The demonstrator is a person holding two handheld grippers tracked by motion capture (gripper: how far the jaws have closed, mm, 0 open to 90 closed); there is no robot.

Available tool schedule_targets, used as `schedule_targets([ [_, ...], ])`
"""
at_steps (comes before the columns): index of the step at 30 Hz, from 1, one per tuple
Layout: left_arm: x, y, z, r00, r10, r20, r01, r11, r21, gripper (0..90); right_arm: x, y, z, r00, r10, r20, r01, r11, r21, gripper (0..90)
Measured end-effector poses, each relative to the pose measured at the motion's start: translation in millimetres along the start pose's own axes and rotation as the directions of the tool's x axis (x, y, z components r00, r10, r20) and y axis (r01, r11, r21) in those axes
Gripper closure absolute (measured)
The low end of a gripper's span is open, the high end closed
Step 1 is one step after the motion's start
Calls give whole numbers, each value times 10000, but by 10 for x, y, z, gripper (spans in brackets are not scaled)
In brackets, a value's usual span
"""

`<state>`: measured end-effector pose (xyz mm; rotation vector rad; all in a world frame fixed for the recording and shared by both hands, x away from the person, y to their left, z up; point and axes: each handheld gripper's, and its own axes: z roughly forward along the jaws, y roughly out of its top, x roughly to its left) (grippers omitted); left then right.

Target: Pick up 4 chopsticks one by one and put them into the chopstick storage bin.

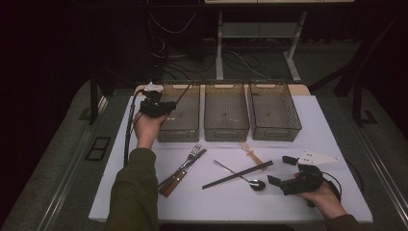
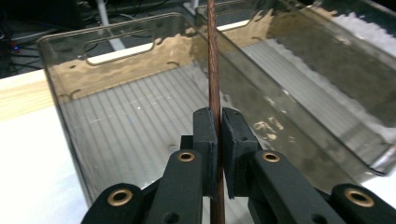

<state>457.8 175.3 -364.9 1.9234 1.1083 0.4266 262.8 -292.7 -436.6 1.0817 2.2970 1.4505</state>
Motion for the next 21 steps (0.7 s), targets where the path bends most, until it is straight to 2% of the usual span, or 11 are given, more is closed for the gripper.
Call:
schedule_targets([
  [3,48,-3,39,9997,-163,-173,163,9999,-37,843,-2,-1,-1,10000,-5,-25,5,10000,-8,9],
  [10,140,-46,121,9977,-518,-436,536,9978,402,843,2,1,-1,10000,-7,-43,7,10000,-9,9],
  [21,124,-110,247,9975,-490,-501,551,9902,1282,842,3,2,-6,10000,2,-52,-2,10000,-57,9],
])
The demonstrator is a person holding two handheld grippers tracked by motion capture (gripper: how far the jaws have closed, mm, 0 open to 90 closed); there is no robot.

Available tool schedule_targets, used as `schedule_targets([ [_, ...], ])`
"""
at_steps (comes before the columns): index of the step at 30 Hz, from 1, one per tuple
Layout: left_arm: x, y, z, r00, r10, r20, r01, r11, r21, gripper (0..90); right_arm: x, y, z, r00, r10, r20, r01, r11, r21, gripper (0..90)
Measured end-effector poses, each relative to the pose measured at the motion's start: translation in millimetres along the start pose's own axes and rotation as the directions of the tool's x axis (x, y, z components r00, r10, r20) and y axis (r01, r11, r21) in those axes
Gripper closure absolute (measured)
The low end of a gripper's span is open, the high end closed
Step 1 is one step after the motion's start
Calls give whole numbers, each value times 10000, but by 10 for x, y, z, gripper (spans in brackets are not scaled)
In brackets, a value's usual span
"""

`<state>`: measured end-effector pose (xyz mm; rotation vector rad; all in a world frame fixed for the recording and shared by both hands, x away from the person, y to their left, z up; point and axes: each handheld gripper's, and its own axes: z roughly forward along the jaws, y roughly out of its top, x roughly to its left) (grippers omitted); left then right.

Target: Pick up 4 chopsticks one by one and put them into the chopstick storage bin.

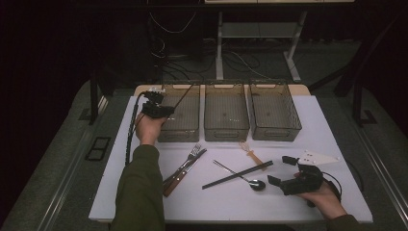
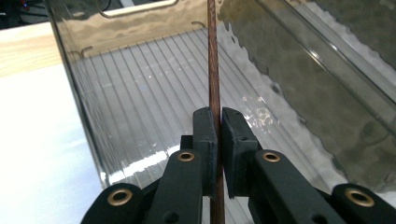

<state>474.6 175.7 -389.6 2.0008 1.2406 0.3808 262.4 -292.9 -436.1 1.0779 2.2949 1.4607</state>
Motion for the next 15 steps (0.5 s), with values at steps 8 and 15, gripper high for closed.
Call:
schedule_targets([
  [8,-40,12,26,9996,195,-190,-197,9997,-148,636,1,1,-2,10000,7,-10,-7,10000,-2,9],
  [15,-25,17,-41,9994,283,198,-275,9987,-419,484,3,1,-2,10000,13,-3,-13,10000,-13,10],
])
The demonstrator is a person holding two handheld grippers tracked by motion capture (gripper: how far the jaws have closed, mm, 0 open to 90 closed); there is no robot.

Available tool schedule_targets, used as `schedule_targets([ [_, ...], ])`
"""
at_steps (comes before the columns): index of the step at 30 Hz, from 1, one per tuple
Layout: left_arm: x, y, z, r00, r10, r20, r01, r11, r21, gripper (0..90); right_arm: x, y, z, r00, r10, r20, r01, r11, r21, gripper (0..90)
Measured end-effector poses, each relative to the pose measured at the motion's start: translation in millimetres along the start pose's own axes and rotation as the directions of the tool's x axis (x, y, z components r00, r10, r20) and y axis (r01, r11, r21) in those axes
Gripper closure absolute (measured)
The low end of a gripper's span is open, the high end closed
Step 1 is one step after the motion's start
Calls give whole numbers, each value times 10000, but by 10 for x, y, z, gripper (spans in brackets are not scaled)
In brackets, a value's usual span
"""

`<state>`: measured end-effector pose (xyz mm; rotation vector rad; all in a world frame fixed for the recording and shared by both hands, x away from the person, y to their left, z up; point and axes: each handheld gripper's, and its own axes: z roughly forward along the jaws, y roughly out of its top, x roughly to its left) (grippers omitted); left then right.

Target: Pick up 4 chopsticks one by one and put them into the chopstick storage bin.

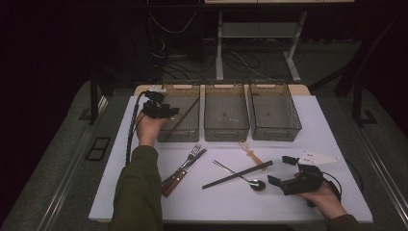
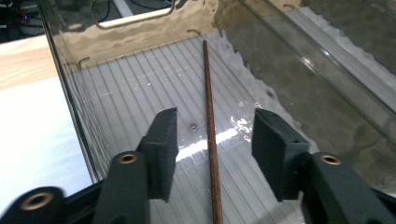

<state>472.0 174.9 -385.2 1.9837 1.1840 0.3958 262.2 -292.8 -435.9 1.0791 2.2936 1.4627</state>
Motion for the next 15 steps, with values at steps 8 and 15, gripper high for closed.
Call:
schedule_targets([
  [8,-86,37,-110,9958,696,597,-679,9972,-308,296,0,0,1,10000,-3,24,3,10000,-16,9],
  [15,-212,45,-257,9835,1307,1248,-1219,9896,-757,191,0,-7,6,9998,-38,175,38,10000,15,9],
])
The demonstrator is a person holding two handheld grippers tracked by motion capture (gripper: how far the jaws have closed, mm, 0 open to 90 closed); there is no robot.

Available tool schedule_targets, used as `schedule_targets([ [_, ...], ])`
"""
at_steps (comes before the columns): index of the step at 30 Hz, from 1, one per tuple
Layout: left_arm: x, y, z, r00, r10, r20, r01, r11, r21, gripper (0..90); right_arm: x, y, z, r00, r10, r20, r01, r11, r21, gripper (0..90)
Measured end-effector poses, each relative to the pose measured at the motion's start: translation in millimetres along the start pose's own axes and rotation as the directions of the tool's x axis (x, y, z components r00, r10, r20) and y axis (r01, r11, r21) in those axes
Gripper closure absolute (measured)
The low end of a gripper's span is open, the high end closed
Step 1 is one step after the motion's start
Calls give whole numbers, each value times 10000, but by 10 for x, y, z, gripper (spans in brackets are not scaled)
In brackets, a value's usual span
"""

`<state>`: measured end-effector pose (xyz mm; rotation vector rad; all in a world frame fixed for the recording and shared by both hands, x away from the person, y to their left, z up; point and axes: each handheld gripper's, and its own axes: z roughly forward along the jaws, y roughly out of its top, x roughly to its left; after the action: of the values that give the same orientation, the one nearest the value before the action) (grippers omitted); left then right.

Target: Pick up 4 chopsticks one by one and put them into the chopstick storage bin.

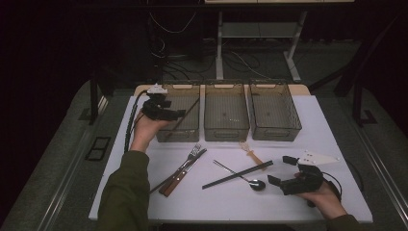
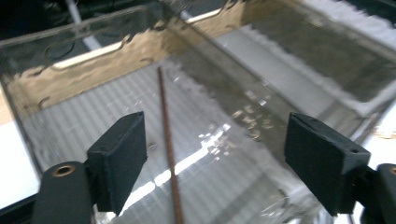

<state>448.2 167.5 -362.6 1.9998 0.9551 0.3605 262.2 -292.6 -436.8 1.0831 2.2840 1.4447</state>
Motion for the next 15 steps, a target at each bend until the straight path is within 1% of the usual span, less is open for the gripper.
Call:
schedule_targets([
  [1,-30,7,-17,9999,98,60,-98,9999,90,169,3,-2,2,10000,-7,21,7,10000,18,10],
  [3,-91,12,-56,9990,441,75,-442,9988,192,140,4,-10,8,10000,-82,30,81,9999,99,9],
  [4,-119,10,-80,9985,537,134,-539,9984,156,135,6,-14,11,9999,-106,42,105,9999,135,9],
  [5,-150,0,-98,9986,491,206,-491,9988,-14,132,7,-15,9,9999,-115,50,114,9998,153,9],
  [6,-173,-11,-120,9980,537,324,-535,9985,-64,126,5,-15,7,9999,-98,68,98,9999,130,9],
  [8,-221,-41,-156,9958,752,526,-754,9972,11,121,4,-13,3,9999,-93,43,93,9999,52,9],
  [10,-271,-87,-185,9941,877,642,-882,9961,47,104,1,-14,6,9999,-112,-5,112,9999,101,9],
  [13,-328,-178,-222,9920,891,890,-900,9959,59,73,-12,-27,8,9999,-136,13,135,9997,225,9],
  [15,-361,-240,-238,9916,914,917,-932,9955,164,30,-26,-34,0,10000,-49,15,49,9997,222,9],
])
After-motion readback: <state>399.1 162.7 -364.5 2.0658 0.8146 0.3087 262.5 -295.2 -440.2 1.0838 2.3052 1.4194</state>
